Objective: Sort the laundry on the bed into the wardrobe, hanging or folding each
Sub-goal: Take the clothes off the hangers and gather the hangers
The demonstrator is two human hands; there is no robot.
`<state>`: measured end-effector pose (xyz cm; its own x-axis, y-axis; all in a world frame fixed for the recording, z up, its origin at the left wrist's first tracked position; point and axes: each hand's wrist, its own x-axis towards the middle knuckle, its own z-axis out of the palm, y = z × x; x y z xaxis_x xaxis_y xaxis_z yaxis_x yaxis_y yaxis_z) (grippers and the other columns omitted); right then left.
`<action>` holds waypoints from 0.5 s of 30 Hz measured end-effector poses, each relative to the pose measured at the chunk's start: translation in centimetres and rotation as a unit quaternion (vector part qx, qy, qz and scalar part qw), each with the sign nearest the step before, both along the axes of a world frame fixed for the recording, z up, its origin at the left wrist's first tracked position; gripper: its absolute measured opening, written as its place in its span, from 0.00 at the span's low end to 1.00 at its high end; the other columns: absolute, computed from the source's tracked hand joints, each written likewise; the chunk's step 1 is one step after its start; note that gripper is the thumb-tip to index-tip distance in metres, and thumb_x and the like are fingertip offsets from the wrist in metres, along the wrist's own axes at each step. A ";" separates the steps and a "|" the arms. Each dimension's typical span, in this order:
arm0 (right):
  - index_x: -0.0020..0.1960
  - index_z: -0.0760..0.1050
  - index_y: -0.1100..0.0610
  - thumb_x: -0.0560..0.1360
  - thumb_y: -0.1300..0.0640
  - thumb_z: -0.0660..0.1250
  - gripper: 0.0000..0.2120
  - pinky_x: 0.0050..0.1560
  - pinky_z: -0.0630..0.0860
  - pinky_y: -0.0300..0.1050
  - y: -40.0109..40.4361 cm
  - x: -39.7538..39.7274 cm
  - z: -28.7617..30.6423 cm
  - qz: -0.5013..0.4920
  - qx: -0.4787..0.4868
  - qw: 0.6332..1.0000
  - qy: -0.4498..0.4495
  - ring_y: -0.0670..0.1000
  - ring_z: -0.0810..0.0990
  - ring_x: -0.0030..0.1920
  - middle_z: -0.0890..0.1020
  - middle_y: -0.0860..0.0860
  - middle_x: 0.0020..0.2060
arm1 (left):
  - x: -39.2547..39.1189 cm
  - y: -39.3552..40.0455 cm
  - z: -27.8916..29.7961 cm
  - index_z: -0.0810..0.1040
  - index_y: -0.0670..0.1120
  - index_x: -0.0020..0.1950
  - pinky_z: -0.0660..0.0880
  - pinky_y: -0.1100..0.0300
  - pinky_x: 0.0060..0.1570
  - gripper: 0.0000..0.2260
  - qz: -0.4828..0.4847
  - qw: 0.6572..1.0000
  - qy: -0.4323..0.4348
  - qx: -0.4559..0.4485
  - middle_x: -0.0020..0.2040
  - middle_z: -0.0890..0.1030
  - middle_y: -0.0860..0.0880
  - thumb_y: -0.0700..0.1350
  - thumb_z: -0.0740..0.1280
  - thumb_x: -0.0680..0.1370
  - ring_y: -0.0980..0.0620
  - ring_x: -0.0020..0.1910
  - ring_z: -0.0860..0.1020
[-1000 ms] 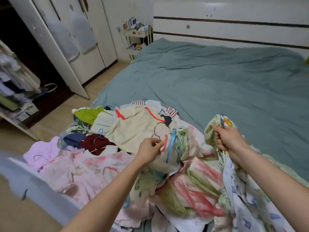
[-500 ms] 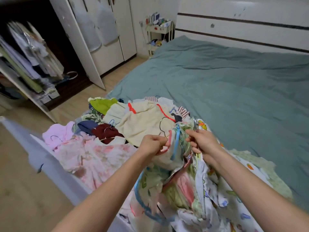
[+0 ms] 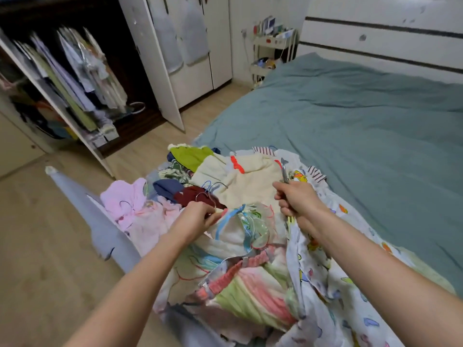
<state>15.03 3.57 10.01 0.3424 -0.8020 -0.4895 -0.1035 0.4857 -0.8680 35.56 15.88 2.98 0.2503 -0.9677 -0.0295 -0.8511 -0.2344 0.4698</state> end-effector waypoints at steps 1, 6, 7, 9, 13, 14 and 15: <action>0.38 0.68 0.59 0.79 0.63 0.63 0.11 0.16 0.57 0.34 -0.2 2.1 -0.4 -0.004 0.001 1.000 0.004 0.44 0.62 0.17 0.70 0.54 0.29 | 2.0 -0.1 -0.4 0.64 0.47 0.27 0.58 0.63 0.26 0.24 -0.007 1.000 -0.006 0.001 0.23 0.63 0.49 0.54 0.64 0.80 0.51 0.24 0.61; 0.35 0.68 0.59 0.78 0.64 0.63 0.13 0.17 0.58 0.33 -1.4 12.0 -3.9 -0.059 0.023 0.997 0.037 0.43 0.62 0.17 0.69 0.54 0.29 | 10.6 -1.4 -4.4 0.67 0.46 0.30 0.59 0.63 0.28 0.21 -0.066 0.997 0.016 0.046 0.23 0.67 0.50 0.53 0.63 0.80 0.55 0.23 0.65; 0.35 0.67 0.59 0.78 0.64 0.63 0.13 0.17 0.58 0.33 -1.7 13.5 -4.6 -0.068 0.030 0.996 0.046 0.44 0.62 0.17 0.69 0.54 0.29 | 11.7 -1.4 -5.7 0.69 0.45 0.31 0.60 0.62 0.29 0.20 -0.079 0.995 0.028 0.056 0.25 0.69 0.50 0.53 0.62 0.81 0.55 0.24 0.66; 0.35 0.67 0.59 0.78 0.64 0.62 0.13 0.18 0.58 0.33 -2.3 15.8 -6.1 -0.082 0.041 0.994 0.065 0.44 0.63 0.16 0.69 0.55 0.29 | 13.3 -1.3 -8.5 0.72 0.43 0.34 0.65 0.59 0.32 0.19 -0.090 0.992 0.050 0.078 0.30 0.74 0.48 0.52 0.62 0.81 0.58 0.27 0.69; 0.35 0.67 0.60 0.77 0.65 0.63 0.12 0.18 0.58 0.33 -3.2 17.7 -8.8 -0.103 0.049 0.988 0.105 0.44 0.62 0.16 0.70 0.55 0.28 | 15.2 -1.5 -13.1 0.70 0.46 0.41 0.67 0.54 0.41 0.11 -0.096 0.986 0.071 0.117 0.42 0.77 0.45 0.48 0.60 0.81 0.47 0.41 0.75; 0.35 0.67 0.60 0.77 0.65 0.63 0.13 0.18 0.58 0.34 -3.3 17.9 -9.4 -0.105 0.049 0.987 0.114 0.45 0.63 0.17 0.70 0.55 0.28 | 15.4 -1.6 -13.6 0.70 0.47 0.41 0.67 0.55 0.40 0.09 -0.090 0.985 0.079 0.121 0.42 0.77 0.45 0.46 0.61 0.81 0.46 0.42 0.75; 0.35 0.67 0.60 0.77 0.65 0.63 0.13 0.18 0.57 0.34 -3.4 18.1 -9.9 -0.105 0.049 0.986 0.122 0.45 0.63 0.17 0.70 0.55 0.28 | 15.5 -1.8 -14.0 0.70 0.48 0.41 0.66 0.55 0.40 0.09 -0.081 0.986 0.089 0.115 0.42 0.77 0.45 0.46 0.61 0.81 0.46 0.42 0.75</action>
<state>33.14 0.21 0.13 0.0370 -0.7872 -0.6155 -0.1917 0.5989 -0.7775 51.06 14.13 -11.00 0.0640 -0.9572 -0.2823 -0.7948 -0.2199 0.5656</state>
